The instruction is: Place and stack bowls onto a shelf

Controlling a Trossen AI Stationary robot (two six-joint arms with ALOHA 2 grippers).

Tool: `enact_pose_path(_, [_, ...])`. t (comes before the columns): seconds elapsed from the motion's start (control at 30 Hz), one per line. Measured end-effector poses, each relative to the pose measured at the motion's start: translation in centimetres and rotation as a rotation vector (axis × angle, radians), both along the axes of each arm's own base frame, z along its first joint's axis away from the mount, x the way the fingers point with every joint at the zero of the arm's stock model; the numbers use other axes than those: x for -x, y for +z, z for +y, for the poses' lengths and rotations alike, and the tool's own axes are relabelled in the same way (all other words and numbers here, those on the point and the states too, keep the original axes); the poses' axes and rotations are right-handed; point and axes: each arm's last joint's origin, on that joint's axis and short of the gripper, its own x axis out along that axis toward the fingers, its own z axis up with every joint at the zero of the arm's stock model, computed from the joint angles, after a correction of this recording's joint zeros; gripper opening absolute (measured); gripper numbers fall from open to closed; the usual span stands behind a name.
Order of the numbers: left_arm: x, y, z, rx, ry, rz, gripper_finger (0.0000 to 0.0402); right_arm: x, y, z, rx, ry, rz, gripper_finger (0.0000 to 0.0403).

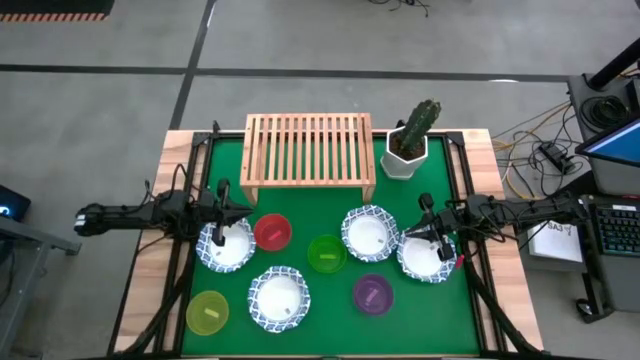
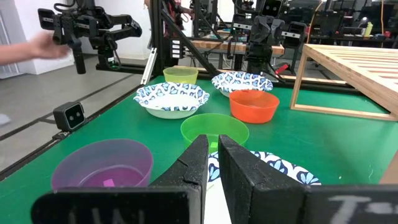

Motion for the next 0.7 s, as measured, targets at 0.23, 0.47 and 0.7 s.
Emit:
enact_pose_path(0.23, [0.0,0.0,0.0,0.000,0.000,-0.001,0.0004,0.0,0.0,0.0,0.000,0.000,-0.001,0.0029])
enact_pose_path(0.47, [0.1,1.0,0.2,0.010,0.082,-0.109,0.0004,0.0,0.0,0.0,0.000,0.000,0.000,0.0029])
enact_pose_path(0.7, [0.9,3.6,0.2,0.145,0.049,-0.394,0.0004,-0.1,-0.2,-0.2,0.223,-0.064,-0.034,0.0029])
